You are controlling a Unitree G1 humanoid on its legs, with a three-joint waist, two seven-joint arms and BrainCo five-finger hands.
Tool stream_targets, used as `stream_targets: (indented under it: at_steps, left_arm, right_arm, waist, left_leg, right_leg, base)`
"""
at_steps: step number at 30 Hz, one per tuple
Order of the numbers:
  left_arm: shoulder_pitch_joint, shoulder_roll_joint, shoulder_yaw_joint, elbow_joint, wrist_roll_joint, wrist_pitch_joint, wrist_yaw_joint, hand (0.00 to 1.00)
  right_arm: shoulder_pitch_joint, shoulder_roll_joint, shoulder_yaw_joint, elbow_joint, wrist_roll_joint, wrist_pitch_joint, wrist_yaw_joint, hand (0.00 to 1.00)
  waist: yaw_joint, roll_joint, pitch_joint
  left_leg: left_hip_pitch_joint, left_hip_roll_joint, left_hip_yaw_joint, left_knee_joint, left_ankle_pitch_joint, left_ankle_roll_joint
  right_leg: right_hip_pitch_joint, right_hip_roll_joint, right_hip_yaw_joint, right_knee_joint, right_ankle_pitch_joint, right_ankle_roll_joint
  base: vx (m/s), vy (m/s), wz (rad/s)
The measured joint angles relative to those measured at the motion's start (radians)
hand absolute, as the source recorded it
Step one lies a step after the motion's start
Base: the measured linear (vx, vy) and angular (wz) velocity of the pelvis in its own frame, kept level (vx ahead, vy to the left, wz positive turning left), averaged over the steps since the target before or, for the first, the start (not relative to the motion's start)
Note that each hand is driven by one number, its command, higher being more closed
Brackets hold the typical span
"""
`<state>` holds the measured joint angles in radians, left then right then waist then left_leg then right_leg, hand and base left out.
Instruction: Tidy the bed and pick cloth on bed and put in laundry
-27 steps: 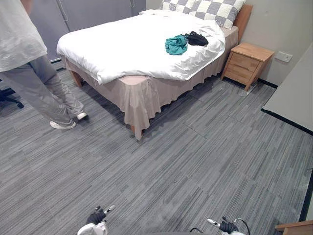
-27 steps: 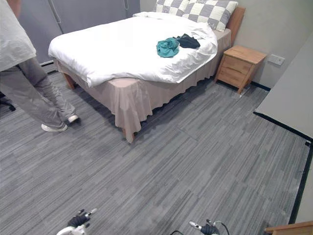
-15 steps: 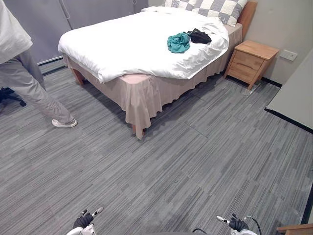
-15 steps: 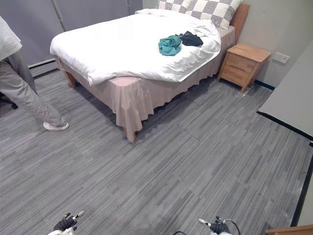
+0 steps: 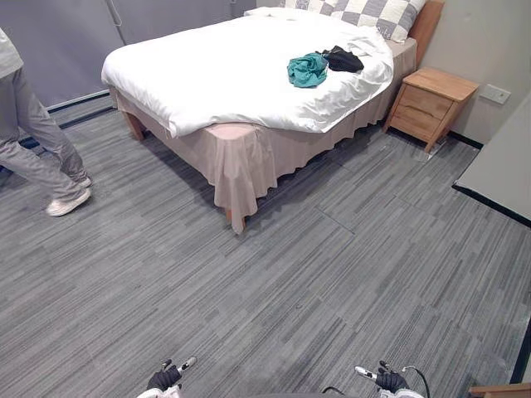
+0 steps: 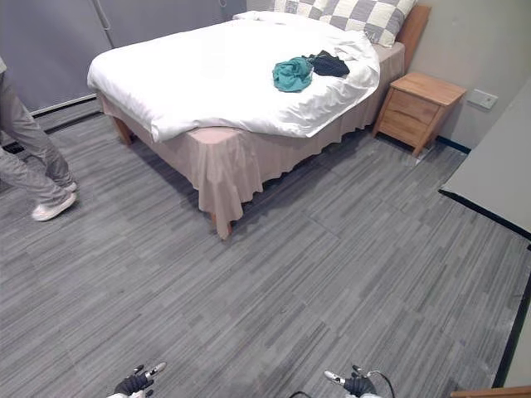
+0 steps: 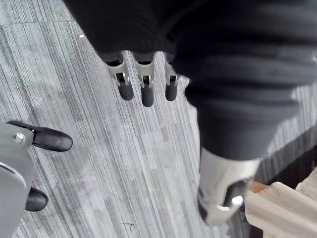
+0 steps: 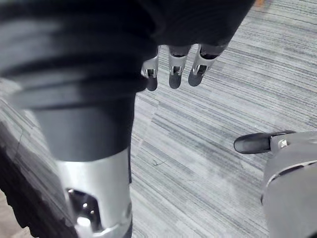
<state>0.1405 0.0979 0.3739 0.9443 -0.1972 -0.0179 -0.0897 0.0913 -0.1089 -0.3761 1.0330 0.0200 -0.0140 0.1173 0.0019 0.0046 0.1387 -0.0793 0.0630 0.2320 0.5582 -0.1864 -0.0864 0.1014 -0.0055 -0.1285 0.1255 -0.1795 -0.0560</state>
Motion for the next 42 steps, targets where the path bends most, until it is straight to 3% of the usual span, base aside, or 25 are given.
stream_targets:
  at_steps: [1,2,4,7,8,10,12,15,16,18,19,20,22,23,26,27,29,31,33,35,36,37,39,40,42]
  left_arm:
    - [0.014,-0.021,0.011,0.0,-0.001,-0.002,0.002,0.0]
    - [0.027,-0.028,0.01,0.003,-0.001,-0.002,0.002,0.0]
    - [0.043,-0.038,0.01,0.028,-0.002,-0.005,-0.005,0.0]
    - [0.074,-0.063,0.009,0.027,-0.001,-0.033,-0.029,0.0]
    - [0.082,-0.076,-0.005,0.027,-0.003,-0.041,-0.031,0.0]
    - [0.098,-0.079,-0.025,0.028,-0.005,-0.042,-0.033,0.0]
    - [0.114,-0.073,-0.04,0.032,-0.023,-0.046,-0.034,0.0]
    - [0.071,-0.043,-0.071,0.037,-0.04,-0.064,-0.049,0.0]
    - [0.056,-0.034,-0.086,0.05,-0.042,-0.061,-0.054,0.0]
    - [0.05,-0.012,-0.105,0.065,-0.037,-0.056,-0.057,0.0]
    - [0.048,-0.004,-0.117,0.069,-0.031,-0.055,-0.057,0.0]
    - [0.04,0.007,-0.141,0.069,-0.018,-0.055,-0.056,0.0]
    - [0.026,0.006,-0.18,0.068,-0.007,-0.055,-0.053,0.0]
    - [0.015,0.008,-0.197,0.067,-0.006,-0.055,-0.053,0.0]
    - [-0.038,0.014,-0.22,0.065,-0.002,-0.062,-0.054,0.0]
    - [-0.057,0.012,-0.221,0.055,-0.001,-0.062,-0.058,0.0]
    - [-0.069,0.015,-0.214,0.043,-0.001,-0.061,-0.072,0.0]
    - [-0.065,0.009,-0.169,0.031,0.001,-0.054,-0.075,0.0]
    - [-0.056,0.004,-0.136,0.012,0.001,-0.051,-0.08,0.0]
    - [-0.043,0.01,-0.095,-0.027,0.011,-0.043,-0.106,0.0]
    - [-0.034,0.005,-0.084,-0.031,0.017,-0.043,-0.11,0.0]
    - [-0.034,-0.002,-0.076,-0.031,0.021,-0.04,-0.109,0.0]
    - [-0.021,-0.042,-0.076,-0.033,0.016,-0.029,-0.11,0.0]
    - [-0.011,-0.079,-0.082,-0.015,0.016,-0.024,-0.112,0.0]
    - [-0.002,-0.085,-0.099,-0.008,0.008,-0.065,-0.114,0.0]
  right_arm:
    - [-0.001,-0.001,0.005,0.0,0.0,0.008,0.003,0.0]
    - [-0.002,-0.001,0.008,0.0,0.0,0.011,0.003,0.0]
    - [0.015,0.001,0.006,0.003,0.0,0.028,0.002,0.0]
    - [0.014,-0.009,0.004,0.001,-0.001,0.046,0.007,0.0]
    - [0.0,-0.015,-0.005,0.001,-0.005,0.045,0.021,0.0]
    - [-0.006,-0.022,-0.009,0.001,-0.021,0.042,0.034,0.0]
    - [-0.017,-0.022,-0.006,-0.002,-0.021,0.035,0.038,0.0]
    - [-0.027,-0.024,-0.004,0.006,-0.02,0.034,0.039,0.0]
    - [-0.036,-0.028,-0.004,0.007,-0.019,0.033,0.038,0.0]
    - [-0.036,-0.012,-0.005,0.008,-0.02,0.032,0.041,0.0]
    - [-0.036,-0.005,-0.005,0.008,-0.02,0.03,0.042,0.0]
    - [-0.035,0.003,-0.003,0.009,-0.02,0.022,0.045,0.0]
    - [-0.035,0.002,0.001,0.008,-0.019,0.009,0.046,0.0]
    - [-0.038,0.0,0.006,0.006,-0.015,0.007,0.045,0.0]
    - [-0.036,-0.002,0.032,0.005,0.019,-0.005,0.026,0.0]
    - [-0.029,0.007,0.034,0.004,0.046,-0.009,0.02,0.0]
    - [-0.023,0.015,0.033,0.002,0.069,-0.015,0.013,0.0]
    - [0.007,0.033,0.013,-0.039,0.07,-0.026,0.005,0.0]
    - [0.037,0.041,0.018,-0.078,0.069,-0.028,-0.001,0.0]
    - [0.07,0.056,0.026,-0.107,0.068,-0.025,-0.003,0.0]
    - [0.076,0.06,0.026,-0.114,0.067,-0.024,-0.004,0.0]
    - [0.066,0.057,0.025,-0.119,0.064,-0.017,-0.003,0.0]
    - [0.043,0.039,0.028,-0.116,0.046,0.0,0.0,0.0]
    - [0.026,0.02,0.038,-0.111,0.006,-0.001,0.006,0.0]
    - [0.006,-0.002,0.042,-0.067,-0.046,-0.008,0.022,0.0]
  waist:
    - [0.003,0.01,0.016]
    - [0.004,0.012,0.026]
    - [-0.001,0.029,0.039]
    - [0.001,0.033,0.05]
    - [0.004,0.053,0.059]
    - [0.009,0.085,0.062]
    - [0.026,0.086,0.054]
    - [0.036,0.043,0.039]
    - [0.037,0.04,0.039]
    - [0.036,0.003,0.039]
    - [0.036,-0.005,0.039]
    - [0.033,-0.008,0.041]
    - [0.029,0.009,0.044]
    - [0.029,0.028,0.048]
    - [-0.013,0.028,0.065]
    - [-0.018,0.024,0.071]
    - [-0.017,0.016,0.074]
    - [-0.009,0.013,0.077]
    - [-0.008,0.015,0.078]
    - [-0.006,0.004,0.067]
    - [-0.004,0.01,0.067]
    - [-0.002,0.012,0.063]
    - [0.004,0.028,0.053]
    - [0.003,0.052,0.068]
    - [0.006,0.061,0.076]
  left_leg:
    - [-0.105,0.065,0.04,0.244,0.078,0.046]
    - [-0.143,0.095,0.057,0.336,0.107,0.072]
    - [-0.167,0.125,0.057,0.405,0.054,0.081]
    - [-0.166,0.046,0.032,0.151,0.01,0.026]
    - [-0.159,0.018,0.002,-0.105,0.061,-0.001]
    - [-0.144,0.036,-0.028,-0.318,0.112,-0.04]
    - [-0.174,0.037,-0.023,-0.247,0.155,-0.006]
    - [-0.24,-0.012,0.022,-0.132,0.069,0.107]
    - [-0.233,-0.029,0.037,-0.124,0.04,0.126]
    - [-0.146,-0.092,0.069,-0.16,0.0,0.142]
    - [-0.116,-0.105,0.074,-0.186,-0.001,0.142]
    - [-0.062,-0.124,0.074,-0.235,0.001,0.141]
    - [0.037,-0.128,0.066,-0.335,0.018,0.126]
    - [0.076,-0.125,0.057,-0.366,0.027,0.119]
    - [0.16,-0.111,0.017,-0.429,0.016,0.121]
    - [0.187,-0.096,0.009,-0.45,0.01,0.114]
    - [0.214,-0.069,0.003,-0.467,-0.008,0.083]
    - [0.264,-0.027,-0.019,-0.417,-0.072,0.034]
    - [0.297,0.008,-0.049,-0.373,-0.127,0.014]
    - [0.375,0.074,-0.085,-0.328,-0.211,-0.048]
    - [0.384,0.096,-0.086,-0.301,-0.217,-0.055]
    - [0.337,0.136,-0.085,-0.159,-0.195,-0.07]
    - [0.233,0.184,-0.083,0.069,-0.072,-0.008]
    - [0.139,0.236,-0.079,0.27,0.031,0.014]
    - [0.079,0.238,-0.063,0.355,-0.002,-0.025]
  right_leg:
    - [0.009,0.006,0.009,0.031,-0.01,-0.013]
    - [0.019,0.005,0.017,0.044,-0.02,-0.018]
    - [0.059,-0.006,0.043,0.061,-0.046,-0.013]
    - [0.087,-0.074,0.104,0.093,-0.09,0.018]
    - [0.089,-0.091,0.125,0.092,-0.11,0.043]
    - [0.094,-0.081,0.163,0.084,-0.131,0.073]
    - [0.119,-0.089,0.227,0.059,-0.156,0.087]
    - [0.07,-0.105,0.275,0.224,-0.183,0.107]
    - [0.029,-0.11,0.278,0.355,-0.176,0.137]
    - [-0.026,-0.143,0.241,0.644,-0.083,0.307]
    - [-0.04,-0.154,0.215,0.709,-0.044,0.332]
    - [-0.069,-0.176,0.143,0.802,-0.019,0.302]
    - [-0.146,-0.193,-0.007,0.892,-0.059,0.211]
    - [-0.167,-0.186,-0.05,0.874,-0.092,0.208]
    - [-0.28,-0.152,-0.147,0.646,-0.159,0.176]
    - [-0.319,-0.141,-0.172,0.492,-0.127,0.156]
    - [-0.356,-0.123,-0.164,0.175,0.023,0.151]
    - [-0.389,-0.12,-0.057,-0.013,0.157,0.16]
    - [-0.368,-0.119,-0.016,-0.048,0.185,0.161]
    - [-0.309,-0.124,-0.031,-0.026,0.191,0.139]
    - [-0.314,-0.118,-0.048,0.019,0.244,0.139]
    - [-0.338,-0.11,-0.08,0.136,0.245,0.09]
    - [-0.334,-0.096,-0.094,0.205,0.162,0.064]
    - [-0.258,-0.081,-0.111,0.171,0.135,0.044]
    - [-0.134,-0.075,-0.136,0.094,0.128,0.039]
  base:
    - [0.02,0.003,-0.48]
    - [0.08,0.042,-0.44]
    - [0.15,0.065,-0.31]
    - [0.21,0.16,-0.39]
    - [0.22,0.224,-0.4]
    - [0.29,0.386,-0.66]
    - [0.36,0.374,-0.75]
    - [0.49,0.273,-0.2]
    - [0.38,0.226,-0.11]
    - [0.37,0.213,-0.18]
    - [0.24,0.117,-0.2]
    - [0.24,0.115,-0.23]
    - [0.29,0.149,-0.36]
    - [0.27,0.123,-0.27]
    - [0.27,0.017,0.3]
    - [0.28,-0.061,0.41]
    - [0.39,-0.112,0.31]
    - [0.56,-0.211,0.33]
    - [0.51,-0.235,0.48]
    - [0.68,-0.405,0.62]
    - [0.85,-0.577,0.58]
    - [0.7,-0.504,0.31]
    - [0.73,-0.507,0.17]
    - [0.77,-0.447,0.19]
    - [0.54,-0.267,0.15]
